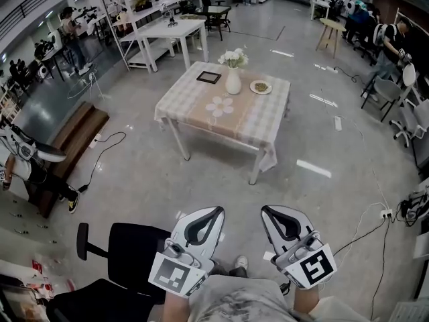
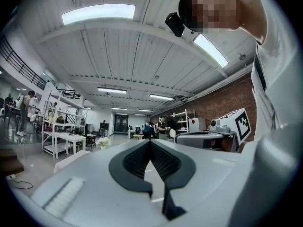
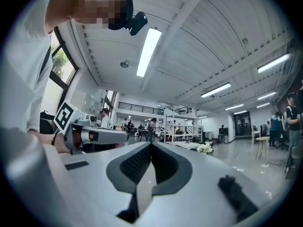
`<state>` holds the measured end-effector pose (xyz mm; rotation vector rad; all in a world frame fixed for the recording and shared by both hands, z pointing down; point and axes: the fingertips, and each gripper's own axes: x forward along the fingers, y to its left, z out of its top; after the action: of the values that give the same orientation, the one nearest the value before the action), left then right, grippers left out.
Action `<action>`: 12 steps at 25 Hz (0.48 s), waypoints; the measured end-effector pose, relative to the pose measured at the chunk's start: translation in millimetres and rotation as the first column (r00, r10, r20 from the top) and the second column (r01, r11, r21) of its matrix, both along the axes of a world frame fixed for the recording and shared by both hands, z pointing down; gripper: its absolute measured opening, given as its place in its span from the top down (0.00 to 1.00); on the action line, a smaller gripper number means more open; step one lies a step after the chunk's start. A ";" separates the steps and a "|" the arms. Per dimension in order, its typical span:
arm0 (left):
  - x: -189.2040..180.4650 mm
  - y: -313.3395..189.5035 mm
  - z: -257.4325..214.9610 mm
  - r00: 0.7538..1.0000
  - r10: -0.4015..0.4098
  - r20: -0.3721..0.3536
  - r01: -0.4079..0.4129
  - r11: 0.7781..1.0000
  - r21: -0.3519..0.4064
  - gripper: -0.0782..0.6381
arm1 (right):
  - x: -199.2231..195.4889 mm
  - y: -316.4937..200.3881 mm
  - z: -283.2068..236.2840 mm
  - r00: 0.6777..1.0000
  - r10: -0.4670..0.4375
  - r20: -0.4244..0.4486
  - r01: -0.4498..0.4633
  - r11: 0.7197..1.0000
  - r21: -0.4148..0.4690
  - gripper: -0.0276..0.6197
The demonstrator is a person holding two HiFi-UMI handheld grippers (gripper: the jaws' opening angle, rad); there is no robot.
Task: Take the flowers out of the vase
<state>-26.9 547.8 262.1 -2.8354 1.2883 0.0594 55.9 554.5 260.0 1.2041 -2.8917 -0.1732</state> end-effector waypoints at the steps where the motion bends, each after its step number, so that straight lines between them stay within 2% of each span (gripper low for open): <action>1: 2.2 -0.4 1.3 1.000 -0.006 0.003 0.006 1.000 -0.009 0.88 | 2.8 -1.9 0.0 1.000 -0.004 0.000 0.004 1.000 0.000 0.93; 3: 3.9 -3.2 3.7 1.000 -0.017 0.008 0.017 0.999 -0.030 0.88 | 5.3 -7.2 -0.3 1.000 -0.012 0.000 0.012 1.000 0.000 0.93; 7: 1.0 -18.6 5.4 0.999 -0.030 0.013 0.030 1.000 -0.006 0.88 | 4.4 -22.4 2.7 1.000 -0.025 0.003 0.025 1.000 -0.004 0.93; 12: -0.5 -47.5 12.7 1.000 -0.018 0.010 0.018 1.000 -0.012 0.88 | 3.0 -49.4 11.5 1.000 -0.009 -0.012 0.008 1.000 -0.013 0.93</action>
<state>-27.5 500.3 274.8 -2.8299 1.3170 0.0371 58.9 505.1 271.6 1.1849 -2.8835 -0.1601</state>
